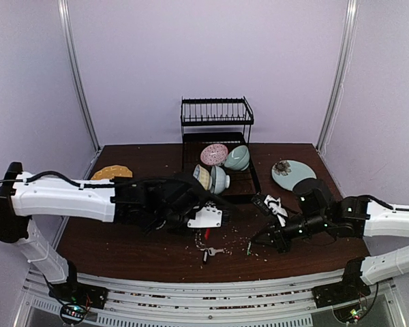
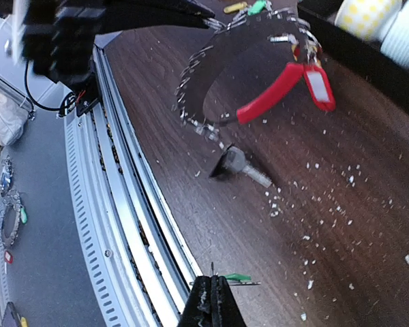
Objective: Put the keys on the keyring
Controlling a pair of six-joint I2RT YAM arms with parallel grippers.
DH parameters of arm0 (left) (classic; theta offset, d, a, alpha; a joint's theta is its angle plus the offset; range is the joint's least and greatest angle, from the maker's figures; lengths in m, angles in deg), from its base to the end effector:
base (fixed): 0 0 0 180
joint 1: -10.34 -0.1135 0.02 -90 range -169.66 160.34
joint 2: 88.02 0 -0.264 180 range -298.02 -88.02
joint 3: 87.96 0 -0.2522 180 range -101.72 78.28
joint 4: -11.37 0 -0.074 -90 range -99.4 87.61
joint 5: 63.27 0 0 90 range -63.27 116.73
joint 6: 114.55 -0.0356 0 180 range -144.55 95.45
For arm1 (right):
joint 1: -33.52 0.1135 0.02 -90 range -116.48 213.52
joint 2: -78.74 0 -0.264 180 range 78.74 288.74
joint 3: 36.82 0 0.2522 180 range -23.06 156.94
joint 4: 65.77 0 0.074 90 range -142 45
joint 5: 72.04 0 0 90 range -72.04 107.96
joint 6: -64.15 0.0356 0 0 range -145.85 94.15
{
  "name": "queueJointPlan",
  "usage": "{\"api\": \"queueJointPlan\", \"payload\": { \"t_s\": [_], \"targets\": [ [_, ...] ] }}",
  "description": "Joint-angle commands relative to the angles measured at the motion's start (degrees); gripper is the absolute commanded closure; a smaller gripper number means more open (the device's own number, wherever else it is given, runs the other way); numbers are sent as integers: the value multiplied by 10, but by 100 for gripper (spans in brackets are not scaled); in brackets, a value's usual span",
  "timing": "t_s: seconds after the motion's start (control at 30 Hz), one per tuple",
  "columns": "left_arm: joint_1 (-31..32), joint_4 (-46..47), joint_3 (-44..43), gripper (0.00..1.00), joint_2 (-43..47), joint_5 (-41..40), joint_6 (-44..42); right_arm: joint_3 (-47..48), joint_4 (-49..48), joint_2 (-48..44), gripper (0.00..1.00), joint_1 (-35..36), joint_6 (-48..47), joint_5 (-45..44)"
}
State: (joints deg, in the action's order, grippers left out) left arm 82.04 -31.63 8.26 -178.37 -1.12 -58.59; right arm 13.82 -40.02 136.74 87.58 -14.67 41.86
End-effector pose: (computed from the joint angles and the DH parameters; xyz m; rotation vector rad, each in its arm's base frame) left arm 0.1227 -0.3181 0.2684 1.7178 1.5656 0.2681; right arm 0.1171 0.1862 0.2469 -1.0814 2.0355 1.0769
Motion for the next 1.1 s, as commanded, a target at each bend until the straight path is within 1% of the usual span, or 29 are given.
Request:
{"api": "queueJointPlan", "payload": {
  "t_s": [0.0,0.1,0.17,0.33,0.4,0.47,0.53,0.6,0.7,0.83,0.97,1.07],
  "targets": [
    [-49,-119,-59,100,-57,142,190,-53,-73,14,100,-9,90,52],
    [-57,-125,-70,100,-69,165,211,-108,-205,32,100,-12,158,131],
    [-63,-120,-69,100,-63,164,216,-124,-265,57,100,-13,193,151],
    [-77,-116,-64,100,-45,156,223,-121,-301,137,100,-14,220,177],
    [-77,-116,-61,100,-43,148,223,-124,-296,165,100,-22,220,172],
    [-77,-117,-58,100,-43,142,223,-130,-285,191,100,-46,221,161],
    [-77,-116,-58,100,-43,141,223,-129,-257,211,100,-62,208,139],
    [-77,-116,-60,100,-44,140,223,-127,-251,224,100,-73,201,137],
    [-77,-115,-62,100,-44,140,221,-127,-241,229,100,-84,196,127],
    [-77,-115,-61,100,-45,137,220,-126,-193,228,100,-98,174,79],
    [-77,-116,-65,100,-47,137,218,-122,-175,231,100,-99,165,72],
    [-77,-116,-70,100,-47,138,218,-116,-154,234,100,-99,159,48]
  ]
}}
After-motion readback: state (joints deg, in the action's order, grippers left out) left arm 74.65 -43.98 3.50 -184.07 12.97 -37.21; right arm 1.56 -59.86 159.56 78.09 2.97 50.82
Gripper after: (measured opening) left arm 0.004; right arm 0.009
